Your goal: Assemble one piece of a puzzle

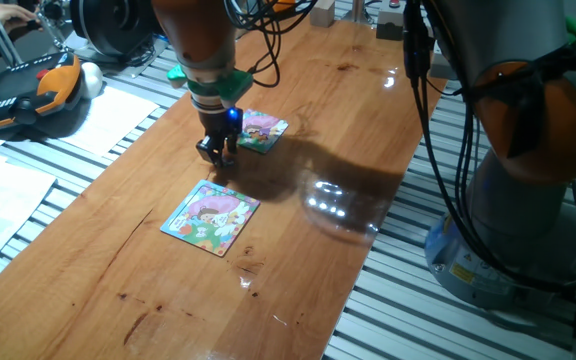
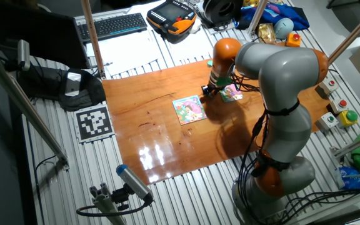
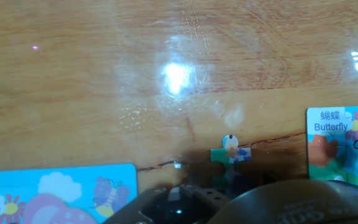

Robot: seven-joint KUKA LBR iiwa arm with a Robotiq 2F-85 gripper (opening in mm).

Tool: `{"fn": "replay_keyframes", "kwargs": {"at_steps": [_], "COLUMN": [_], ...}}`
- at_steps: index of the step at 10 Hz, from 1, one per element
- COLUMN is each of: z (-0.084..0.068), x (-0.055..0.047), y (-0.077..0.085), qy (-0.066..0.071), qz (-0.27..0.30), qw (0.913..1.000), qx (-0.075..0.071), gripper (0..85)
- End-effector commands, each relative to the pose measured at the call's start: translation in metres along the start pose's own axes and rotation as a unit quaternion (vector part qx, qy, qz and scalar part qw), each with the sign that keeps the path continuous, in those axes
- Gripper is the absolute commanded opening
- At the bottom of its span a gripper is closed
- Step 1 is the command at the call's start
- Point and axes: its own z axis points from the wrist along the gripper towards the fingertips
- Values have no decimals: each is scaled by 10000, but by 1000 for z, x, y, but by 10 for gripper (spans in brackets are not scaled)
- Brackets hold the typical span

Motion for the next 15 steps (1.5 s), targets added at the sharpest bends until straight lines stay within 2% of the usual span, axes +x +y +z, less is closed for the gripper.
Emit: {"fn": "replay_keyframes", "kwargs": {"at_steps": [1, 4, 5, 9, 10, 15], "z": [2, 1, 1, 0, -1, 2], "x": [1, 1, 1, 2, 2, 2], "y": [0, 0, 0, 0, 0, 1], "qy": [-7, -8, -16, -33, -41, -10], "qz": [1, -31, -62, -80, -73, -49], "qw": [10000, 10000, 10000, 9999, 9999, 10000], "qx": [-5, 25, 33, 86, 93, 79], "gripper": [510, 510, 340, 340, 510, 510]}}
